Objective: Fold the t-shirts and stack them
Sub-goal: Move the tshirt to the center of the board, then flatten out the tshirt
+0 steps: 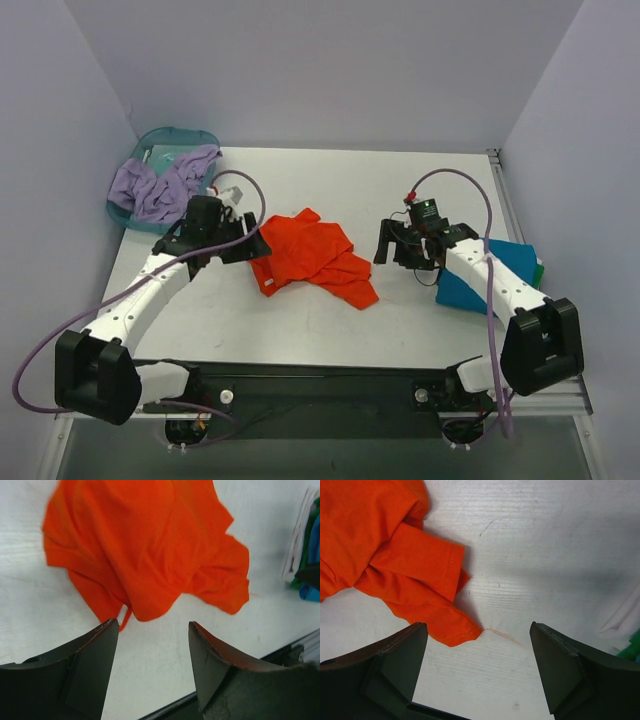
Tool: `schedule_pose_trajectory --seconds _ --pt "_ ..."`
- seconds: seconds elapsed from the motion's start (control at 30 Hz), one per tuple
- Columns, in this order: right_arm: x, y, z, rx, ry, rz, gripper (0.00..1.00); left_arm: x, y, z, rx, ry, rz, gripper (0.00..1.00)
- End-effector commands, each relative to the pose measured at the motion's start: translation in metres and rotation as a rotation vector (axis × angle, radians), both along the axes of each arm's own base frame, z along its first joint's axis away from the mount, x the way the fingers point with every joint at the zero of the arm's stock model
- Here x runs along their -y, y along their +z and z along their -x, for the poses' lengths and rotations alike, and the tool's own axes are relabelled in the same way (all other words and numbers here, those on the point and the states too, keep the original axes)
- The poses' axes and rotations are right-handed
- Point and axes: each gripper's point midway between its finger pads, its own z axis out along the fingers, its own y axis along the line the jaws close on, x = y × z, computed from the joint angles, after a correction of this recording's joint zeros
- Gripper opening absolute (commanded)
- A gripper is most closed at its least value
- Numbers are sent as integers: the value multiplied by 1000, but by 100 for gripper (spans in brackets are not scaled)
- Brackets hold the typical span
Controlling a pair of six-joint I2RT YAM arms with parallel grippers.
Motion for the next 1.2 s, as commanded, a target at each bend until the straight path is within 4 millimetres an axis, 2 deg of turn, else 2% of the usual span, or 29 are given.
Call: schedule_pose_trajectory --seconds 0.0,0.03,0.07,0.17,0.3,0.43,0.77,0.93,1.0,1.17 --pt "-18 -10 -3 -54 25 -44 86 35 -10 12 -1 -152 41 69" --pt "-20 -14 -1 -72 27 -45 85 45 -15 18 -20 -187 28 69" --pt "-22 -18 1 -88 29 -47 84 47 -29 24 -72 -202 5 69" --pt "-29 -31 12 -143 48 -57 80 54 -54 33 -148 -238 -32 70" --pt "-33 -46 32 -201 83 -59 77 57 -74 38 -207 -256 -45 70" --pt "-33 -58 44 -238 96 -44 73 56 -93 41 -286 -246 -75 71" --pt "-34 -78 49 -291 119 -24 68 63 -108 27 -305 -207 -74 72" --pt "-35 -91 51 -330 133 -14 58 69 -111 20 -310 -211 -61 70" --pt "-36 -92 52 -337 142 -16 54 71 -110 18 -307 -211 -46 66" --pt "-39 -94 53 -351 159 -22 44 74 -111 15 -305 -208 -37 46"
